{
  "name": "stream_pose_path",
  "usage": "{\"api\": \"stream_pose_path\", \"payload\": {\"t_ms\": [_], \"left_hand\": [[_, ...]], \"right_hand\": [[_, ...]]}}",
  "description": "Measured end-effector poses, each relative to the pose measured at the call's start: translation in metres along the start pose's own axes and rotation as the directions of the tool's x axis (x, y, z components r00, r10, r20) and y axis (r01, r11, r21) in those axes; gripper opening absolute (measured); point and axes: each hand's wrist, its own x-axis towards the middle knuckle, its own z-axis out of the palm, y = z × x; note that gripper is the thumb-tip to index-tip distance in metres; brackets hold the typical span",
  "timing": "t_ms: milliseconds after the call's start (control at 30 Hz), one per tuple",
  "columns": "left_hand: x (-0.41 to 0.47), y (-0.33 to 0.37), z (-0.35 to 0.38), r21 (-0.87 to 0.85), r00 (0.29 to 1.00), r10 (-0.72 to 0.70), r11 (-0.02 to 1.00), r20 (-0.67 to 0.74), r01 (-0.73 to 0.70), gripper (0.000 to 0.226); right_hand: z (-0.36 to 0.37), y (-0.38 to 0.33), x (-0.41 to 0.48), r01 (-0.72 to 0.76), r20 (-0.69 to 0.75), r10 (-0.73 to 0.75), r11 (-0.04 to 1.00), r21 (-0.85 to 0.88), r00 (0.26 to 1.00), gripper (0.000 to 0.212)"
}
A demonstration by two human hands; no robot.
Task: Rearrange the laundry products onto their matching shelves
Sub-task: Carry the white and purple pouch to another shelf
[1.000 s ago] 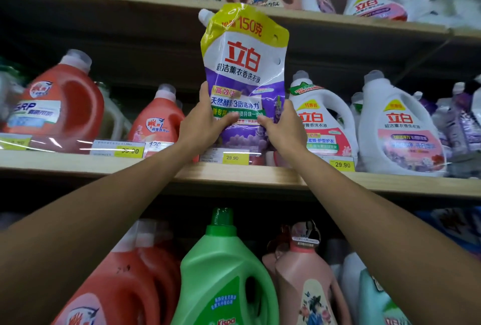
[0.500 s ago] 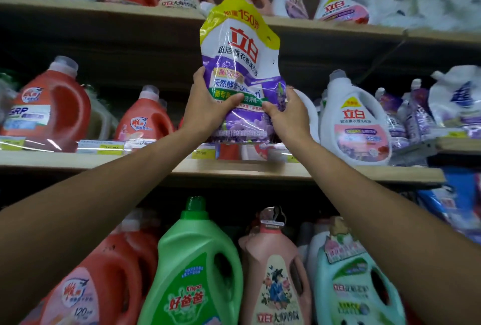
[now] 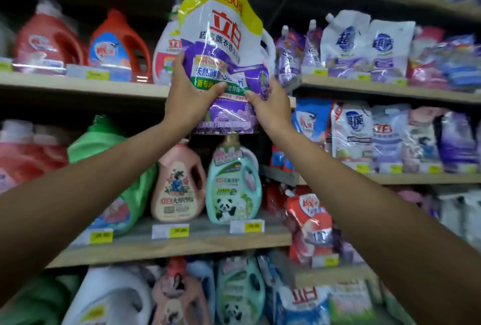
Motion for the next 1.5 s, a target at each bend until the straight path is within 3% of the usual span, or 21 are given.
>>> {"api": "stream_pose_path", "payload": {"t_ms": [167, 467, 633, 733, 933, 1067, 1200, 1500], "left_hand": [[-0.088, 0.024, 0.07, -0.045, 0.992, -0.107, 0.993, 0.064, 0.11, 0.095], [-0.192, 0.055, 0.195, -0.119, 0.952, -0.195, 0.967, 0.238, 0.227, 0.089], [-0.227, 0.067, 0.279, -0.162, 0.922, -0.219, 0.946, 0.318, 0.28, 0.093], [-0.245, 0.074, 0.332, -0.187, 0.914, -0.197, 0.943, 0.353, 0.276, 0.094], [-0.271, 0.083, 0.434, -0.22, 0.857, -0.269, 0.893, 0.44, 0.393, 0.095], [-0.288, 0.086, 0.487, -0.221, 0.837, -0.299, 0.874, 0.459, 0.433, 0.09], [-0.306, 0.078, 0.526, -0.177, 0.809, -0.317, 0.874, 0.496, 0.452, 0.093], [-0.351, 0.059, 0.594, -0.068, 0.727, -0.457, 0.822, 0.512, 0.565, 0.085]], "right_hand": [[-0.086, 0.048, -0.054, -0.11, 0.016, 0.111, 0.991, -0.076, 0.994, 0.021], [-0.224, 0.125, -0.113, -0.282, -0.014, 0.284, 0.944, -0.172, 0.959, 0.035], [-0.297, 0.173, -0.118, -0.314, -0.065, 0.308, 0.92, -0.233, 0.949, 0.022], [-0.34, 0.205, -0.114, -0.343, -0.097, 0.329, 0.905, -0.25, 0.939, 0.027], [-0.419, 0.273, -0.093, -0.419, -0.107, 0.406, 0.85, -0.319, 0.907, 0.016], [-0.455, 0.312, -0.084, -0.481, -0.136, 0.465, 0.801, -0.356, 0.875, 0.021], [-0.478, 0.348, -0.089, -0.528, -0.121, 0.526, 0.757, -0.383, 0.842, 0.009], [-0.511, 0.437, -0.099, -0.562, -0.064, 0.595, 0.712, -0.421, 0.801, 0.02]]}}
